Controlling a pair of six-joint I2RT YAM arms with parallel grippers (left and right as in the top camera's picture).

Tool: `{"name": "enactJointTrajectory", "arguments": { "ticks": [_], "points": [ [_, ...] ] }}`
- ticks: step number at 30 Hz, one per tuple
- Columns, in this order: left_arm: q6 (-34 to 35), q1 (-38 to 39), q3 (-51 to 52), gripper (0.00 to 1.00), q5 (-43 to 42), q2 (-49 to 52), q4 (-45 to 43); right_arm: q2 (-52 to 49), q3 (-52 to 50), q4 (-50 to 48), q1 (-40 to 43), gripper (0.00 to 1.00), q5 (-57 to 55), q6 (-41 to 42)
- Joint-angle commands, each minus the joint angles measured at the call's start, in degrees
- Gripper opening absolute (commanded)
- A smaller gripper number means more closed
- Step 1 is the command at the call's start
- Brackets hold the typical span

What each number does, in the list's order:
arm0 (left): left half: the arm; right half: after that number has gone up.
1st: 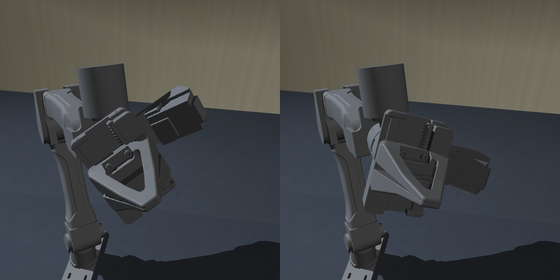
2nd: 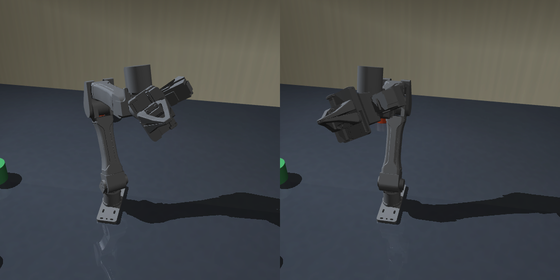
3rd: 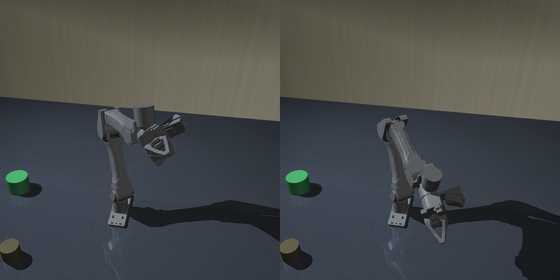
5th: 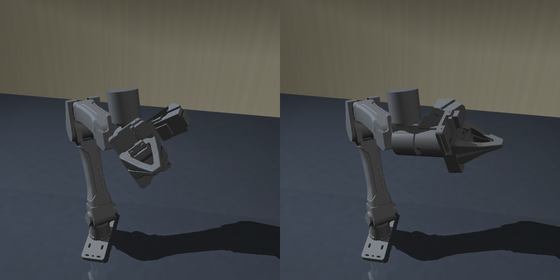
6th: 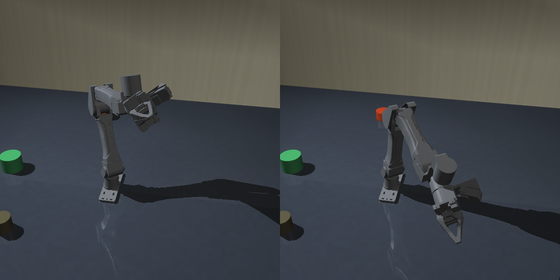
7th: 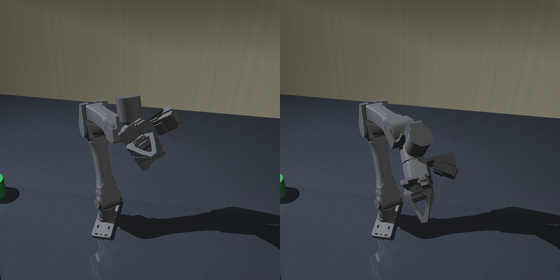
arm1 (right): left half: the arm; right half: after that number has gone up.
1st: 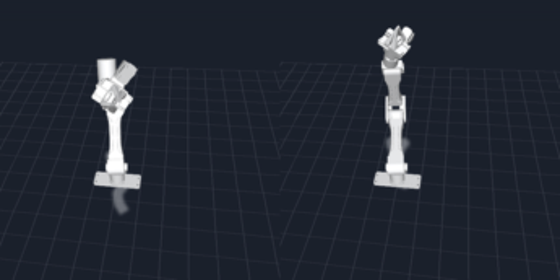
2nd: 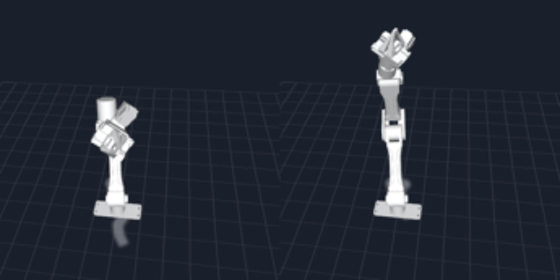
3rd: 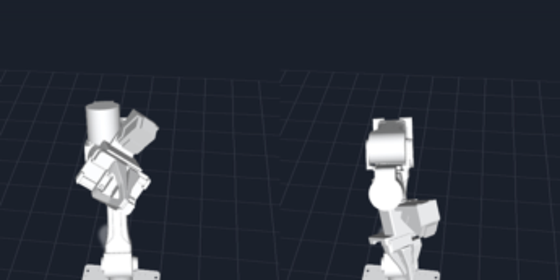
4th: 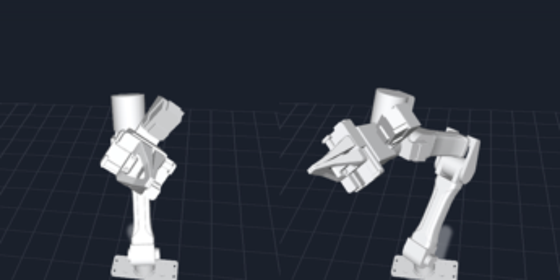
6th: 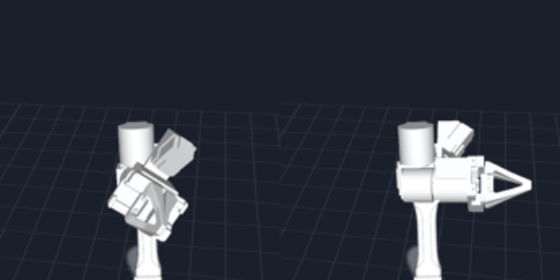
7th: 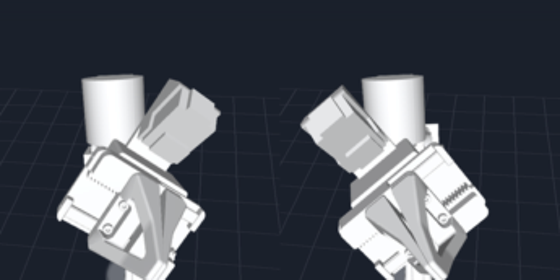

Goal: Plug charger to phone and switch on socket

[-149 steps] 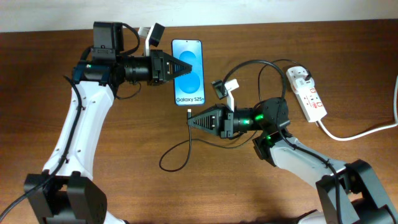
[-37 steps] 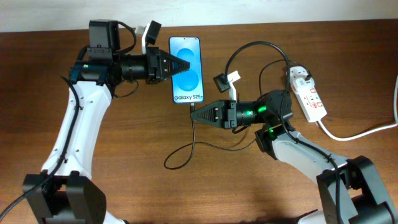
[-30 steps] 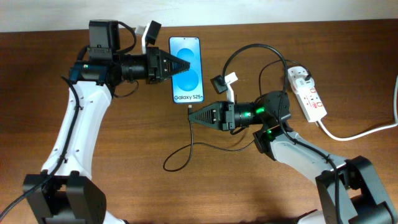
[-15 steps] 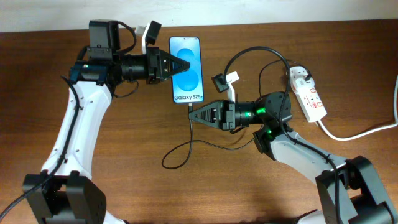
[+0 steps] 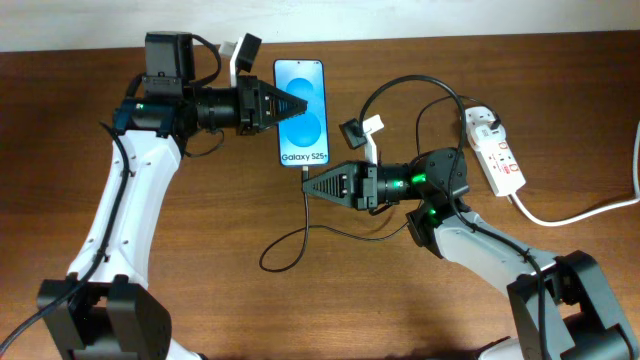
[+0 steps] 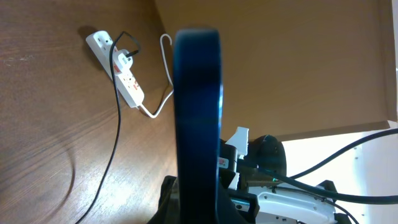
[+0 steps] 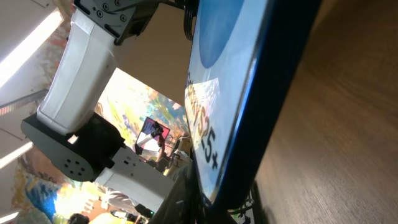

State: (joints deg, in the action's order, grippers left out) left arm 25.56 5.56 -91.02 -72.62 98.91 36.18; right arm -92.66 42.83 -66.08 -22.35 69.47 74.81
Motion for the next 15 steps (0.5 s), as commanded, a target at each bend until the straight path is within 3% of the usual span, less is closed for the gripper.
{"name": "enactJointTrajectory", "arguments": {
  "ticks": [1,15],
  "points": [
    [-0.37,0.46,-0.20,0.00,-2.93,-0.24,-0.11,-0.02,0.92,-0.74,-0.09,0.05,-2.49,-0.66],
    [-6.43,0.46,-0.20,0.00,-6.08,-0.24,4.66,-0.02,2.51,0.72,2.12,0.04,-3.56,-2.34]
  ]
}}
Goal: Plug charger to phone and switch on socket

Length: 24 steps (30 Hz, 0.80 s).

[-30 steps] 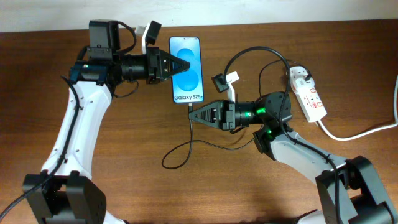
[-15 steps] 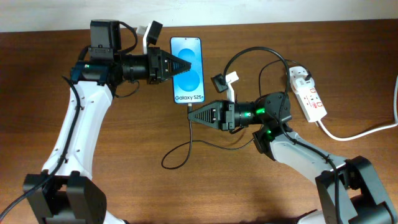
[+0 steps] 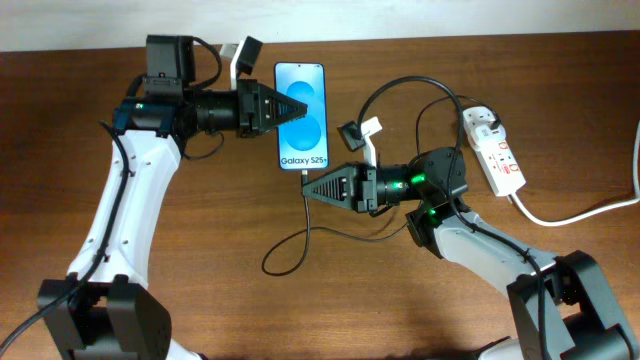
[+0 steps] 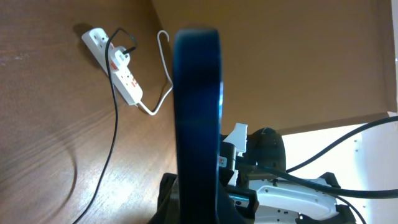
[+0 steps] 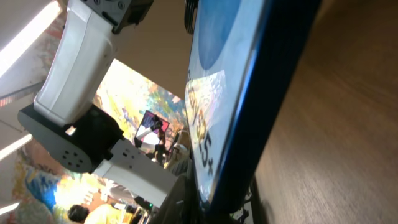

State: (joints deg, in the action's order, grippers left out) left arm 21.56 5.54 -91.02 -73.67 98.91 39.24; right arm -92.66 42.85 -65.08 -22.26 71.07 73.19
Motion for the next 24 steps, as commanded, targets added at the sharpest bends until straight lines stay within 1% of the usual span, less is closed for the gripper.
{"name": "enactJointTrajectory", "arguments": {
  "ticks": [1,11,13,16,19,24],
  "points": [
    [-2.43,0.48,-0.20,0.00,-5.01,-0.24,1.60,-0.02,2.58,-0.31,1.90,0.04,-5.35,-0.72],
    [-3.43,4.09,-0.20,0.00,-2.43,-0.24,1.62,-0.02,2.64,-1.20,1.68,0.04,-9.01,0.81],
    [-3.48,4.20,-0.20,0.00,-2.47,-0.24,2.25,-0.02,3.13,-1.84,1.79,0.04,-8.33,0.81],
    [-6.10,4.15,-0.20,0.00,-2.67,-0.24,5.55,-0.02,3.52,-1.79,3.45,0.04,-4.83,0.79],
    [-6.99,4.15,-0.20,0.00,-3.54,-0.24,6.03,-0.02,3.72,-1.81,5.11,0.04,-2.43,0.81],
    [-7.91,4.17,-0.20,0.00,-3.52,-0.24,6.91,-0.02,5.14,-1.79,5.46,0.04,-2.34,0.74]
  ]
}}
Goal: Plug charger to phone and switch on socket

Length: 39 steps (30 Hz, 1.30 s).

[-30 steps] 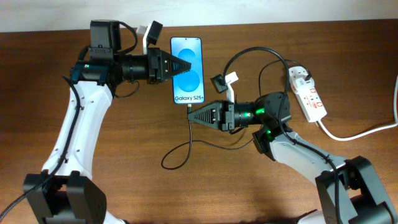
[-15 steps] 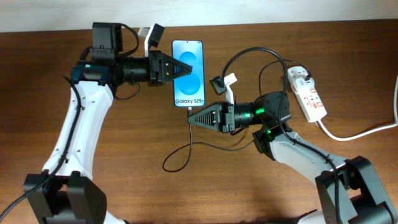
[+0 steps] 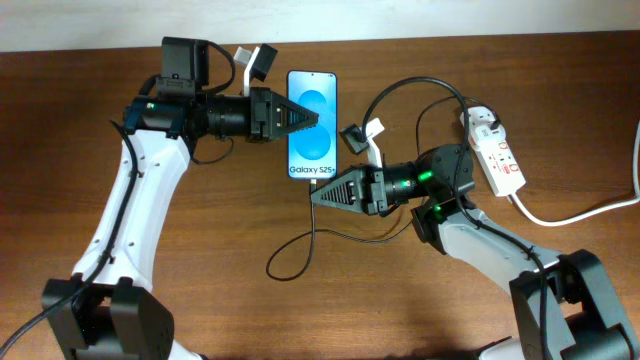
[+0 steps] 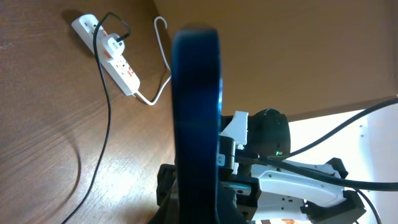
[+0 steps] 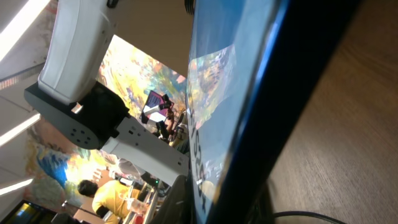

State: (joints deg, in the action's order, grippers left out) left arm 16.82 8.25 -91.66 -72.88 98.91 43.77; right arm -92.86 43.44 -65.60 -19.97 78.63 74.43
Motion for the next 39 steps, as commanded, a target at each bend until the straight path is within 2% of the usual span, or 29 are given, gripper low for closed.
{"name": "enactJointTrajectory", "arguments": {
  "ticks": [1,7,12,15,19,33,39],
  "points": [
    [-3.63,1.46,0.44,0.00,-4.31,-0.24,2.93,0.17,4.76,-1.29,3.17,0.04,-10.12,-0.46],
    [-3.67,1.51,0.44,0.00,-4.28,-0.24,3.13,0.17,5.16,0.68,-0.04,0.04,-13.14,-2.29],
    [-3.65,1.33,0.44,0.00,-4.26,-0.24,2.14,0.17,5.16,2.14,-1.09,0.04,-10.99,-2.34],
    [-2.51,1.33,0.44,0.00,-4.26,-0.24,1.55,0.17,5.11,7.02,-1.42,0.04,-9.86,-2.49],
    [0.28,1.33,0.44,0.00,-4.24,-0.24,-0.39,0.17,5.11,7.06,-2.16,0.04,-9.86,-3.02],
    [0.52,1.33,0.44,0.00,-3.52,-0.24,-0.44,0.17,5.11,4.09,-2.16,0.04,-2.97,-0.31],
    [3.13,0.76,0.44,0.00,0.04,-0.24,-1.42,0.24,5.11,4.11,-2.16,0.04,-1.03,0.24]
  ]
}}
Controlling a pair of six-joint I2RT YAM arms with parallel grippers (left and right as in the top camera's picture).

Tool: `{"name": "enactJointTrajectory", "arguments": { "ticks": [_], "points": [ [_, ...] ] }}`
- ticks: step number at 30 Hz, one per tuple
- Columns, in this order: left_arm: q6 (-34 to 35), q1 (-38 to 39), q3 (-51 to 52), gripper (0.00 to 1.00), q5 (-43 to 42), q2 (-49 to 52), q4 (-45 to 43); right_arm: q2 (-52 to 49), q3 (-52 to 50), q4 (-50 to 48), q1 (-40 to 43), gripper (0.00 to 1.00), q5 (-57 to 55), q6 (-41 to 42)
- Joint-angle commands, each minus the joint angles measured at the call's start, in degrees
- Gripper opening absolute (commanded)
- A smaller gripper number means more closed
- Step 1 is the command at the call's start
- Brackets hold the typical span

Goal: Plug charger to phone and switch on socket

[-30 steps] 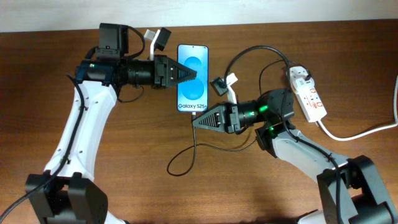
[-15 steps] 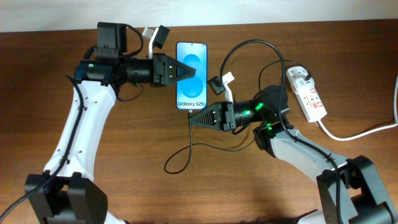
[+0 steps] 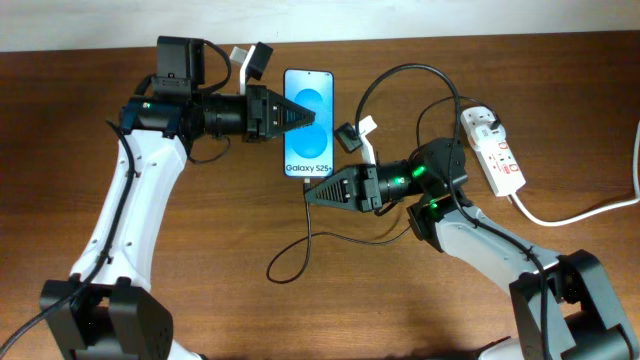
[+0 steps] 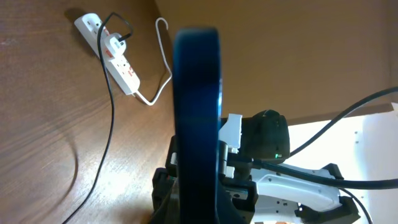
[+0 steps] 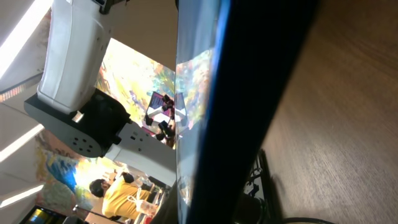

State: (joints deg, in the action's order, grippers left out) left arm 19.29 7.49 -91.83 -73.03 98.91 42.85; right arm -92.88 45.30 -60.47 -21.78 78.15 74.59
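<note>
The phone [image 3: 310,150], blue screen up, is at the table's upper middle; my left gripper [image 3: 312,118] is shut on it from the left. It fills the left wrist view edge-on [image 4: 198,106]. My right gripper [image 3: 308,198] is shut on the charger plug right at the phone's bottom edge. The plug itself is hidden between the fingers. Whether it is in the port cannot be told. The black cable [image 3: 300,245] loops below and runs up to the white socket strip [image 3: 497,152] at the right. The phone's dark edge [image 5: 249,93] crosses the right wrist view.
A black adapter [image 3: 484,122] sits in the strip's far end, and the strip's white lead [image 3: 580,210] trails off to the right edge. The cable arcs over the right arm [image 3: 400,80]. The strip also shows in the left wrist view [image 4: 118,59]. Brown wooden table [image 3: 200,260] all round.
The phone, held in my left gripper, has shifted slightly to the left and up. My right gripper has followed to the left and sits closer against the phone's bottom edge.
At first my left gripper held the phone at the upper middle, with my right gripper shut on the plug just below it. Then the right gripper sat a little lower. Later phone and right gripper were both further right, and now both are slightly left again.
</note>
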Motion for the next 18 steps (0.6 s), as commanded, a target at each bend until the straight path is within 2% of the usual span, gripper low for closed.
{"name": "enactJointTrajectory", "arguments": {
  "ticks": [1,7,13,18],
  "points": [
    [1.60,0.72,0.61,0.00,0.66,-0.24,-1.27,0.26,3.26,-1.03,-0.35,0.04,-0.22,0.11],
    [3.02,-4.22,0.61,0.00,0.50,-0.24,-3.30,0.26,3.26,-0.31,-0.33,0.04,-0.74,0.94],
    [3.82,-4.66,0.61,0.00,0.37,-0.24,-3.19,0.24,3.26,2.14,-0.35,0.04,-2.14,0.87],
    [4.72,-4.59,0.61,0.00,0.37,-0.24,-3.34,0.24,3.23,7.98,-0.39,0.04,-4.90,-3.85]
  ]
}}
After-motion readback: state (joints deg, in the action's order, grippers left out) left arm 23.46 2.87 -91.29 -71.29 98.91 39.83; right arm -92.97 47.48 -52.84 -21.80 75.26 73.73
